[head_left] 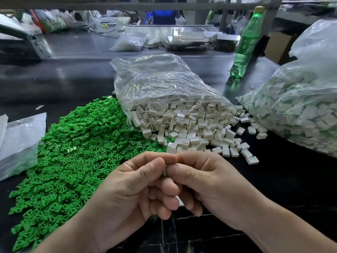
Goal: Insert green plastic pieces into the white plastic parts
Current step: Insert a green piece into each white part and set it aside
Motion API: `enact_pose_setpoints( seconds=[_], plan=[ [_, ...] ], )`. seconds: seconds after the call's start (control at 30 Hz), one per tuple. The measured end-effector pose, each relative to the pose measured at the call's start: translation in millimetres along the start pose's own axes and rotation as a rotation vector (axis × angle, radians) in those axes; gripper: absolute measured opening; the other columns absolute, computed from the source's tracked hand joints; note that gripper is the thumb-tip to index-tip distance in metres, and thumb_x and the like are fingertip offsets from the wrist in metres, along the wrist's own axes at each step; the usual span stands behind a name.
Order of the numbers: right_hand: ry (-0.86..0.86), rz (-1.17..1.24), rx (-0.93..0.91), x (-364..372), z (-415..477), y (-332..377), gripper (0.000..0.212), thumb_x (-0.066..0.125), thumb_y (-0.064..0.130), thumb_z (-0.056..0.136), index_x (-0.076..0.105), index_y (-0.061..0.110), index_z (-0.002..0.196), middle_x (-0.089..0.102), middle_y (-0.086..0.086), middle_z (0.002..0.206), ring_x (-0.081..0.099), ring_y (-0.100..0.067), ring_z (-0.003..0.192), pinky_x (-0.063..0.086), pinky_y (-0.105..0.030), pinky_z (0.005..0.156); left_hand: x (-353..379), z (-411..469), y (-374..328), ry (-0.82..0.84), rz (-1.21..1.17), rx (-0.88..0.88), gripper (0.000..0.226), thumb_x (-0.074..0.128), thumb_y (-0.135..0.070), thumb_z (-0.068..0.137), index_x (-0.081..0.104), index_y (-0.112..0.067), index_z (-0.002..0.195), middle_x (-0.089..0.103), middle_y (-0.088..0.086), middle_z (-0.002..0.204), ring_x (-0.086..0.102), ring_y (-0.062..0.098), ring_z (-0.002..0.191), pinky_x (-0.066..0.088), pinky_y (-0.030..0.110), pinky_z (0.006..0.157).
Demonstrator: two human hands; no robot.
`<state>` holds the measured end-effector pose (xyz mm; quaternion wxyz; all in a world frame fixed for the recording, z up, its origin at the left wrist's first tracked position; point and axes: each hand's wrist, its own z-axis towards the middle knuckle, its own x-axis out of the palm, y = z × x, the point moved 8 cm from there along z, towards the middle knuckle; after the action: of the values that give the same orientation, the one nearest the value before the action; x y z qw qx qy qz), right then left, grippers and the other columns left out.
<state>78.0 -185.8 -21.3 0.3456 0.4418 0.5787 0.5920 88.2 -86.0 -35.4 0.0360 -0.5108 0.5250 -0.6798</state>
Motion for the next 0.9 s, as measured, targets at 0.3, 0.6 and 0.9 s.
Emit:
enact_pose_setpoints(
  seconds=[0.3, 0.6, 0.9],
  plan=[
    [0.001, 0.085, -0.008, 1, -1, 3, 0.036, 0.061, 0.032, 0.094, 0.07, 0.006, 0.117, 0.062, 0.004, 0.064, 0.053, -0.006, 0.048, 0.041, -0.018, 0.04, 16, 2, -1, 0.2, -0.142, 0.009, 0.025, 0.049, -0.009, 0.102, 0.062, -0.003, 0.122, 0.073, 0.023, 0.091, 0.074, 0.031, 0.081, 0.062, 0.036, 0.066],
    [-0.042, 0.056, -0.011, 2, -2, 2, 0.031, 0.061, 0.035, 0.093, 0.074, 0.017, 0.115, 0.064, 0.005, 0.063, 0.054, -0.006, 0.05, 0.041, -0.019, 0.041, 7, 0, -9, -0.013, 0.064, 0.161, 0.029, 0.082, -0.024, 0.078, 0.073, -0.01, 0.102, 0.071, 0.016, 0.068, 0.071, 0.025, 0.057, 0.057, 0.031, 0.05],
    [0.014, 0.165, -0.073, 9, 1, 9, 0.03, 0.057, 0.033, 0.1, 0.065, 0.004, 0.096, 0.061, 0.004, 0.063, 0.059, -0.008, 0.053, 0.044, -0.019, 0.044, 13, -2, -17, 0.062, 0.099, 0.218, 0.031, 0.07, -0.021, 0.09, 0.064, -0.008, 0.118, 0.072, 0.018, 0.077, 0.072, 0.029, 0.065, 0.058, 0.038, 0.061]
  ],
)
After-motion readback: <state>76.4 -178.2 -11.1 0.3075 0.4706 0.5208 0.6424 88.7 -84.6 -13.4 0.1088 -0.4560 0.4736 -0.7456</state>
